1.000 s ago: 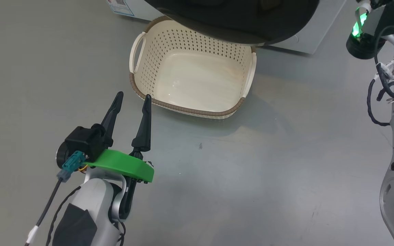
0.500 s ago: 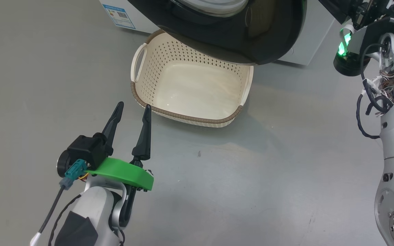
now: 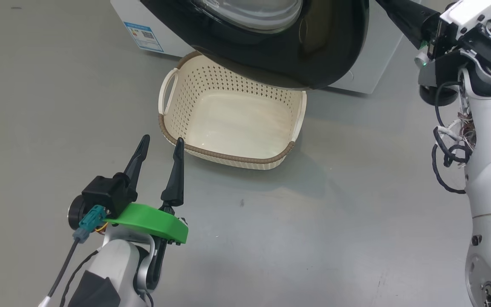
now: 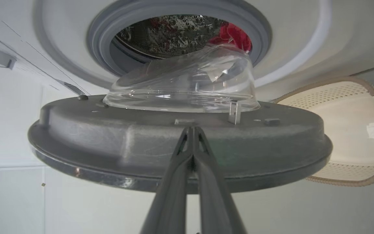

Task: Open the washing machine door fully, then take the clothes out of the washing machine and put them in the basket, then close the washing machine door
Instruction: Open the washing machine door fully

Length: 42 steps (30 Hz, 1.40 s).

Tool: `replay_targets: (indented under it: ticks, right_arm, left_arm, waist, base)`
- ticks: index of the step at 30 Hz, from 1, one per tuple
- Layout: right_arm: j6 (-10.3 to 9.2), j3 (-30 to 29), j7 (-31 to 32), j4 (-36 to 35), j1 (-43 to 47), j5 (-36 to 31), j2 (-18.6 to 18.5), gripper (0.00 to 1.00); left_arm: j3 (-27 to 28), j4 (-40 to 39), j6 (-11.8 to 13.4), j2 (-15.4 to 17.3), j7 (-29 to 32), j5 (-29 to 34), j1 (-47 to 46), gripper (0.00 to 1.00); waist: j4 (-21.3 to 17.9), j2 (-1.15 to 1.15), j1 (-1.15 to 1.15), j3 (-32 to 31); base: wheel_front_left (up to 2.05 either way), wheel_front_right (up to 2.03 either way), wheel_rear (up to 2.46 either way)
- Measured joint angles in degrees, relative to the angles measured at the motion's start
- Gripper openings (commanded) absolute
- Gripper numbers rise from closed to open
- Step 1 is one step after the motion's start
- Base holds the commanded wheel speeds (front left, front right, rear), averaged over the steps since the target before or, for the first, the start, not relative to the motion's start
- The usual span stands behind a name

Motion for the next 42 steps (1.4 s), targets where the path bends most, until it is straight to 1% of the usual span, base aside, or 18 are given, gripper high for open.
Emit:
replay_targets:
  ticks: [6, 7, 12, 17, 21, 23, 24, 29, 34, 38, 40, 42]
  right_arm:
    - [7.21, 4.71, -6.41, -3.47, 2.61, -10.59, -4.50, 0.00]
    - [7.68, 5.54, -7.44, -4.13, 3.00, -12.43, -5.02, 0.00]
    - [7.68, 9.48, -13.10, -7.33, 6.70, -19.82, -6.73, 0.00]
    - [7.67, 13.84, -19.85, -10.98, 9.99, -28.46, -9.73, 0.00]
    - [7.66, 16.88, -24.63, -13.22, 13.08, -33.46, -10.44, 0.00]
    - [7.66, 17.45, -27.09, -14.02, 15.04, -34.89, -10.69, 0.00]
    - [7.66, 17.45, -27.09, -14.02, 15.04, -34.89, -10.69, 0.00]
    - [7.66, 18.38, -33.25, -15.81, 19.47, -38.52, -11.18, 0.00]
    - [7.66, 19.67, -39.42, -16.67, 24.24, -42.51, -11.20, 0.00]
    - [7.56, 19.84, -43.57, -16.86, 27.88, -44.33, -10.73, 0.00]
    - [6.95, 19.81, -45.24, -17.06, 29.34, -44.54, -9.96, 0.00]
    - [5.95, 19.67, -46.81, -17.34, 30.69, -45.34, -9.89, 0.00]
  left_arm:
    - [1.37, 0.05, 0.07, 0.04, 0.00, 0.09, 0.64, 1.00]
    - [1.71, 0.05, 0.08, 0.05, 0.00, 0.11, 0.72, 1.00]
    - [3.15, 0.11, 0.37, 0.08, 0.00, 0.10, 1.57, 1.00]
    - [4.80, 0.22, 0.51, 0.11, 0.00, 0.13, 2.59, 1.00]
    - [6.04, 0.21, 0.56, 0.13, 0.00, 0.71, 2.95, 1.00]
    - [6.57, 0.18, 0.56, 0.13, 0.00, 0.89, 2.97, 1.00]
    - [6.57, 0.18, 0.56, 0.13, 0.00, 0.89, 2.97, 1.00]
    - [8.00, 0.10, 0.55, 0.13, 0.00, 1.57, 3.36, 1.00]
    - [9.03, 0.10, 0.52, 0.14, 0.00, 1.74, 3.63, 1.00]
    - [9.53, 0.03, 0.49, 0.14, 0.00, 2.04, 4.50, 1.00]
    - [9.83, 0.02, 0.49, 0.16, 0.00, 2.04, 5.11, 1.00]
    - [9.82, 0.01, 0.42, 0.16, 0.00, 2.04, 5.28, 1.00]
  waist:
    - [-1.04, 0.00, 0.00, -1.92]
    - [-1.30, 0.00, 0.00, -2.20]
    - [-2.77, 0.00, 0.00, -3.75]
    - [-4.62, 0.00, 0.00, -5.23]
    - [-6.25, 0.00, 0.00, -6.28]
    - [-7.04, 0.00, 0.00, -6.79]
    - [-7.04, 0.00, 0.00, -6.79]
    - [-8.83, 0.00, 0.00, -7.94]
    - [-10.18, 0.00, 0.00, -8.99]
    - [-10.89, 0.00, 0.00, -9.81]
    - [-11.27, 0.00, 0.00, -10.11]
    - [-11.53, 0.00, 0.00, -10.32]
  base:
    - [0.00, 0.00, 0.00]
    - [0.00, 0.00, 0.00]
    - [0.00, 0.00, 0.00]
    - [0.00, 0.00, 0.00]
    - [0.00, 0.00, 0.00]
    - [0.00, 0.00, 0.00]
    - [0.00, 0.00, 0.00]
    - [0.00, 0.00, 0.00]
    - [0.00, 0.00, 0.00]
    - [0.00, 0.00, 0.00]
    - [0.00, 0.00, 0.00]
    - [0.00, 0.00, 0.00]
